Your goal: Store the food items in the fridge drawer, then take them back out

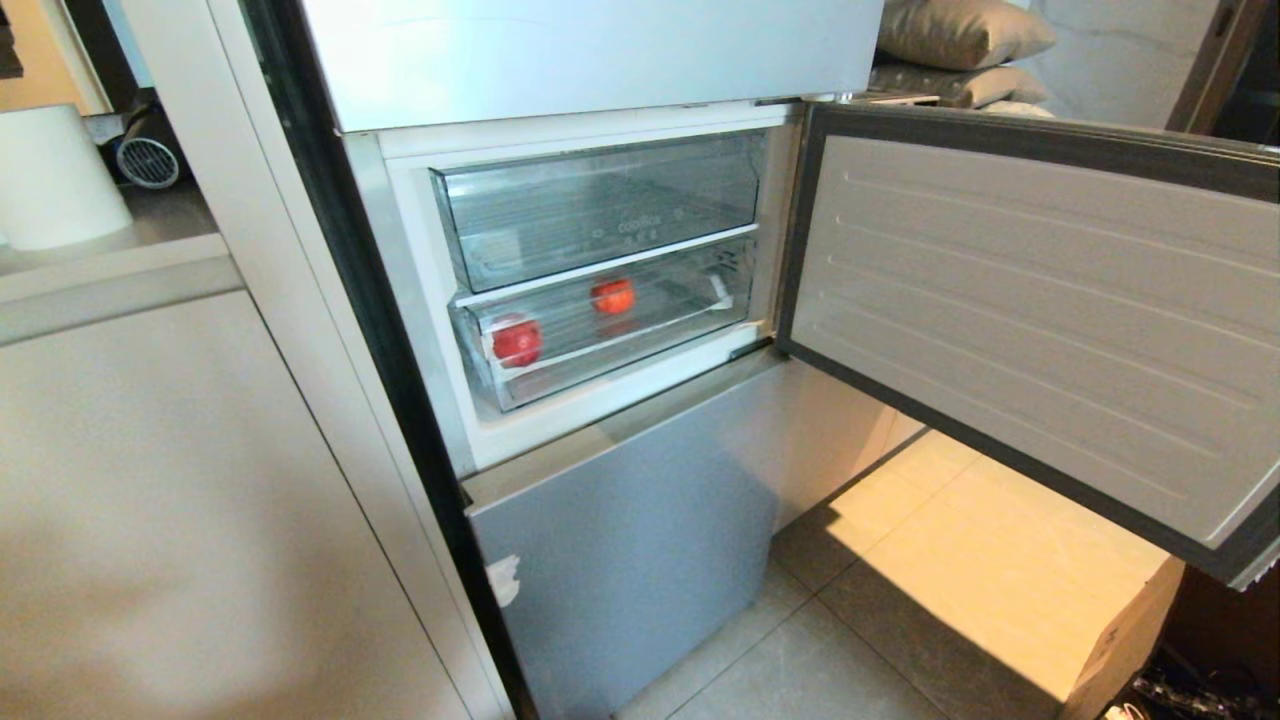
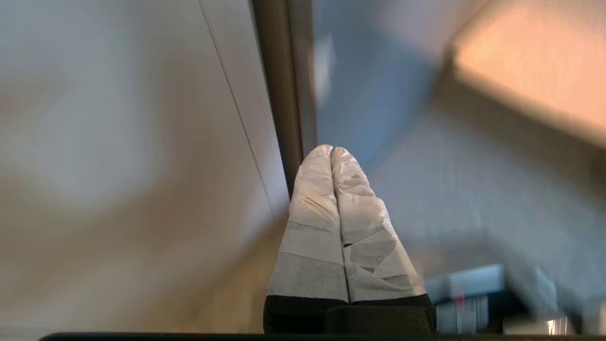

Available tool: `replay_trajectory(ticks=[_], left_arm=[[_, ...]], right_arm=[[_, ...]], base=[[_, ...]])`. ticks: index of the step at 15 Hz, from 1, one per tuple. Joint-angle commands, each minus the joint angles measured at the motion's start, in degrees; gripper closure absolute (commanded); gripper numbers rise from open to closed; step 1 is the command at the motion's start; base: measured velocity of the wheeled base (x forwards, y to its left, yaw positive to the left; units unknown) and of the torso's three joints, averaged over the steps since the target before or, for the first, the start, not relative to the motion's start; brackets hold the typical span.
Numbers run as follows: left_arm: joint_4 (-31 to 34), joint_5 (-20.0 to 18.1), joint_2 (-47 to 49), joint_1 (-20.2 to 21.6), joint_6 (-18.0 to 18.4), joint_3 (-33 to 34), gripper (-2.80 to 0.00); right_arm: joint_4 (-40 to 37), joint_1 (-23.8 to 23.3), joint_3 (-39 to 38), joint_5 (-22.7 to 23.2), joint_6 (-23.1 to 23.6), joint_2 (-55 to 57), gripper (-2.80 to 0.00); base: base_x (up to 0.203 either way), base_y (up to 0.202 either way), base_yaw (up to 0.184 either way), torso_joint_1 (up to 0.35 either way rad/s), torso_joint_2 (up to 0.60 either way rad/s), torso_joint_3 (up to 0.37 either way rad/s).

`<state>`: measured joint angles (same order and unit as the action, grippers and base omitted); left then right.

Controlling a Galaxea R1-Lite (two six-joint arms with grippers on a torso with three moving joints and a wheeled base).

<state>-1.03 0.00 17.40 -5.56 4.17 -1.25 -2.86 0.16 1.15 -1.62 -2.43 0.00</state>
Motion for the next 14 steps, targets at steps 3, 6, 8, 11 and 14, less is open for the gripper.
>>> replay_trajectory(ticks=[3, 6, 8, 11, 14], left_arm=[[4.87, -0.84, -1.14, 0.2, 2.95, -0.19, 0.0], [5.02, -1.02, 4.78, -0.39, 3.53, -0.24, 0.0], [4.97, -1.03, 7.51, 0.07, 3.13, -0.21, 0.0], [4.98, -0.93, -0.32, 3.43, 2.57, -0.24, 0.0], [5.01, -1.02, -11.44, 4.71, 2.87, -0.23, 0.0]], right_arm=[[-0.04, 0.02, 0.0, 0.02, -0.03, 0.08, 0.0], [-0.04, 0.02, 0.0, -0.05, -0.03, 0.01, 0.0], [-0.04, 0.02, 0.0, -0.05, -0.07, 0.08, 0.0], [0.03, 0.02, 0.0, -0.05, -0.03, 0.0, 0.0], [0.05, 0.02, -0.09, -0.05, -0.03, 0.09, 0.0]], base=[[0.0, 0.0, 0.0, 0.0, 0.0, 0.0], [0.0, 0.0, 0.0, 0.0, 0.0, 0.0], [0.0, 0.0, 0.0, 0.0, 0.0, 0.0], [0.0, 0.0, 0.0, 0.0, 0.0, 0.0], [0.0, 0.0, 0.0, 0.0, 0.0, 0.0]])
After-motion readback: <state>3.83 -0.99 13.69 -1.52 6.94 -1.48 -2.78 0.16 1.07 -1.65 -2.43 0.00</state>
